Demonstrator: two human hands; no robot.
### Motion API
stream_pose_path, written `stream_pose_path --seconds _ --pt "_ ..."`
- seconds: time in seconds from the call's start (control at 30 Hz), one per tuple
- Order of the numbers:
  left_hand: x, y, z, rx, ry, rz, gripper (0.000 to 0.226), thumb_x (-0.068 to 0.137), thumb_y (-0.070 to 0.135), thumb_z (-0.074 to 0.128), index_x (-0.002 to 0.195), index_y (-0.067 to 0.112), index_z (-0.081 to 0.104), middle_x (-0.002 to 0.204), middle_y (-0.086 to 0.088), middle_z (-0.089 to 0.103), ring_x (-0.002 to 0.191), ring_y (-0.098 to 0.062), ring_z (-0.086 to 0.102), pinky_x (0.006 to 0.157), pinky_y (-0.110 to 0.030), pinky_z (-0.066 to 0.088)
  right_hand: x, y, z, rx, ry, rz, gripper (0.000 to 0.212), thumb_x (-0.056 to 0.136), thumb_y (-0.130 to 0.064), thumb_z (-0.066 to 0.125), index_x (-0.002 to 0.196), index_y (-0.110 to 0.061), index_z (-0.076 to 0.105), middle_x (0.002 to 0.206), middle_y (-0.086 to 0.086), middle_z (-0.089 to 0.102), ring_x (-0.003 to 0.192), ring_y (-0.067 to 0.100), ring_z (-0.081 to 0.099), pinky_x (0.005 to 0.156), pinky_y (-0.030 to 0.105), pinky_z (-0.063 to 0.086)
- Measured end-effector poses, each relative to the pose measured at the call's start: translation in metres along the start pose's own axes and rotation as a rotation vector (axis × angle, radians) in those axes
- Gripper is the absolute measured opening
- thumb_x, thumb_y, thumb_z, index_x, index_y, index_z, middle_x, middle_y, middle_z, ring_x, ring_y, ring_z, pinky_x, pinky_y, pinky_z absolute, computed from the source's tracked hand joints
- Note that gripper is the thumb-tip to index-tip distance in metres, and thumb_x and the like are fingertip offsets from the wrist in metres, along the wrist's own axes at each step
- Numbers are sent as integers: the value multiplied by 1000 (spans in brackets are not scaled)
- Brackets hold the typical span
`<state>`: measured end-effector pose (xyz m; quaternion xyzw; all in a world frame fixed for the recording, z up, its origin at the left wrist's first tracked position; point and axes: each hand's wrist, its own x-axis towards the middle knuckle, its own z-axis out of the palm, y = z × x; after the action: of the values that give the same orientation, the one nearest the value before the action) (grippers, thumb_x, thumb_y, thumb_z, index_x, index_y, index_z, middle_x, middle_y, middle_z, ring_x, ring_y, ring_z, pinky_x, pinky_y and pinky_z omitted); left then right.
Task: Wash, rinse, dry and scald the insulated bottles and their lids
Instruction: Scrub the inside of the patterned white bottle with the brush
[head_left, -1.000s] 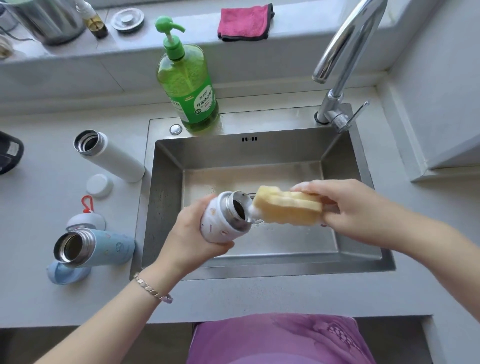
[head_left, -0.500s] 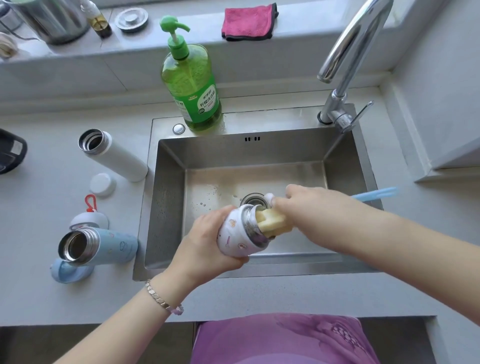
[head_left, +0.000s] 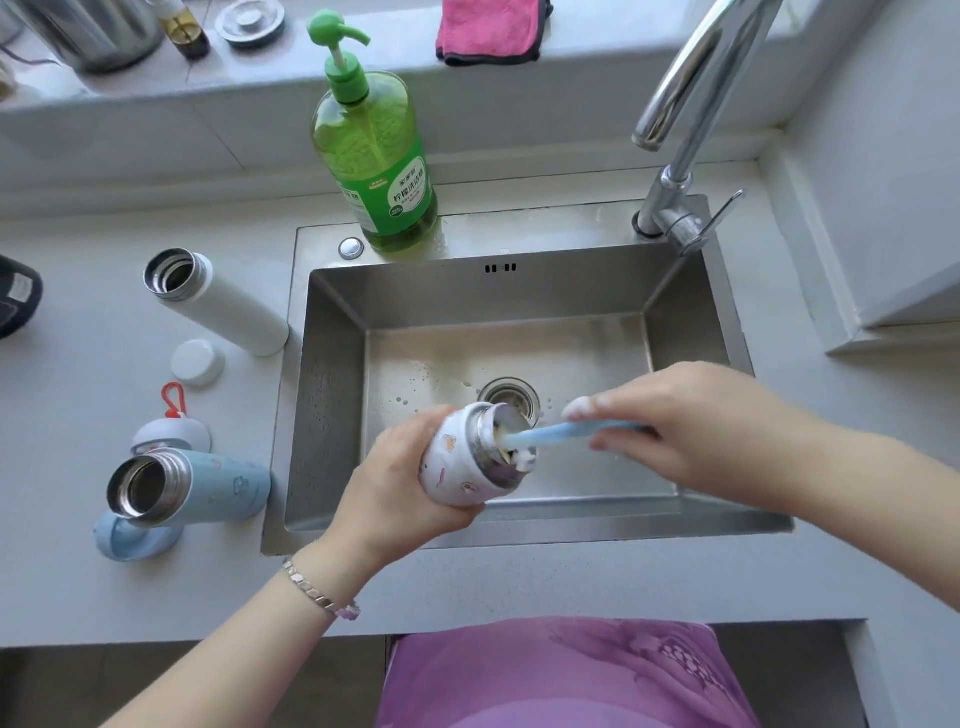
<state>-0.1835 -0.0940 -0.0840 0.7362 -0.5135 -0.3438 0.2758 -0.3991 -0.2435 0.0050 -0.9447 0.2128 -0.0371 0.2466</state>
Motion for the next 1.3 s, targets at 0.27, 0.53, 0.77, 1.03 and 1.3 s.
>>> stream_pose_path --seconds 0.27,0.53,0.77,1.03,1.3 --pt "-10 11 16 -255 31 97 80 51 23 86 119 44 49 111 12 59 103 -16 58 86 -30 50 25 -37 15 978 142 444 42 89 -36 50 57 -10 58 42 -4 46 38 6 41 43 14 34" --pt "-3 1 3 -190 73 30 77 48 36 82 116 50 48 108 8 61 102 -18 58 87 -38 51 17 -39 24 729 156 424 44 95 -37 44 71 -11 69 45 -7 54 47 17 59 52 24 43" --pt "6 3 -1 -93 6 123 70 52 26 82 117 32 55 99 14 59 91 -16 57 78 -42 50 18 -36 42 1094 229 442 38 87 -44 45 75 -13 65 56 13 63 51 26 65 49 24 51" --pt "-1 2 0 -102 89 110 77 50 33 81 115 51 46 107 19 56 98 -18 56 82 -35 50 6 -41 53 865 263 346 34 89 -38 52 76 -15 74 59 -5 63 50 5 57 55 20 47" --pt "-4 2 -6 -75 18 73 75 50 33 78 116 50 46 105 20 56 98 -16 55 79 -29 48 5 -28 52 935 340 376 27 89 -31 57 75 -13 72 59 8 65 44 17 59 47 21 47"
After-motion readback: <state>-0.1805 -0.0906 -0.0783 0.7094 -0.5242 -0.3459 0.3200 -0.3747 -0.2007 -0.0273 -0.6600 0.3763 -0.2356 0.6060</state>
